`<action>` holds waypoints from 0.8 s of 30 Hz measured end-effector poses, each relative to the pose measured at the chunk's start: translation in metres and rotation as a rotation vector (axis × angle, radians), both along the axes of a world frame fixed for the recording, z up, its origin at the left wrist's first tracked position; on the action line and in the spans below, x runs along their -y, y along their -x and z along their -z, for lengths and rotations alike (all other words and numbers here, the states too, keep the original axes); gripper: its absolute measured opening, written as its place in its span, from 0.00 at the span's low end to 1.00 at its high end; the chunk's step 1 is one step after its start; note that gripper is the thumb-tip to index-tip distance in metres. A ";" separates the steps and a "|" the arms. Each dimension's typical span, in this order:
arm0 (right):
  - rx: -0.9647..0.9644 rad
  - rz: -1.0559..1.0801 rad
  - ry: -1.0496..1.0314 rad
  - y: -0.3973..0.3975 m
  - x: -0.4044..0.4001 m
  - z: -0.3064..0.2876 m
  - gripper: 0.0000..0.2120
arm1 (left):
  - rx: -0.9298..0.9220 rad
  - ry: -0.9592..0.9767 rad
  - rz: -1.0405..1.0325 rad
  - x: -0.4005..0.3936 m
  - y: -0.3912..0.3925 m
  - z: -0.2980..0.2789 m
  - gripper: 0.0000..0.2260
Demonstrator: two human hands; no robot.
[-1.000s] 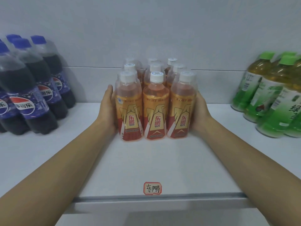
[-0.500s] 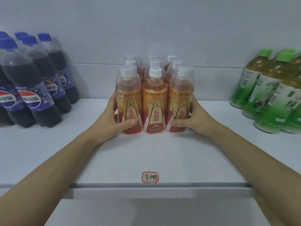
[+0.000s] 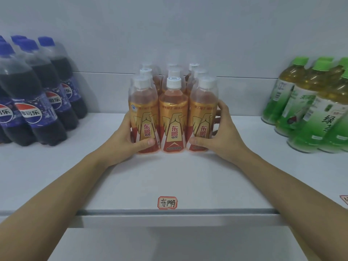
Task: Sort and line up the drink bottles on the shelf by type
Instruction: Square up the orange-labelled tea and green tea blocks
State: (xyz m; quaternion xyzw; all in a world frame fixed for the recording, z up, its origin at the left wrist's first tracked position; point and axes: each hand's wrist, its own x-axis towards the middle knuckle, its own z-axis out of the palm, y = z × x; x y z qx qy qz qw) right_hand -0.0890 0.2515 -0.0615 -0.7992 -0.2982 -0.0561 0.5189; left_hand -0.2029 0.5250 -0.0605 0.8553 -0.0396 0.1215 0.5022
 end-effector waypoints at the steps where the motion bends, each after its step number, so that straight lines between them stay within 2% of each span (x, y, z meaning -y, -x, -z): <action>1: 0.018 0.010 0.005 0.001 0.001 -0.001 0.57 | 0.004 0.012 -0.030 -0.001 0.000 0.000 0.41; 4: 0.032 0.000 0.029 0.003 0.002 -0.001 0.55 | 0.021 -0.027 -0.135 -0.008 0.002 -0.001 0.46; 6: 0.043 -0.012 0.062 0.004 0.003 -0.001 0.52 | 0.003 -0.064 -0.188 -0.015 0.005 -0.002 0.45; 11: 0.037 -0.010 0.076 0.003 0.005 -0.001 0.43 | -0.053 -0.070 -0.141 -0.022 0.007 0.000 0.41; 16: 0.029 -0.007 0.052 0.003 0.003 0.001 0.42 | -0.037 -0.050 -0.127 -0.022 0.007 0.001 0.37; 21: -0.021 -0.017 0.015 0.003 0.001 0.003 0.39 | -0.002 -0.049 -0.153 -0.020 0.004 0.004 0.37; 24: -0.074 -0.053 -0.031 0.002 -0.002 0.005 0.38 | 0.027 -0.054 -0.164 -0.019 0.005 0.004 0.41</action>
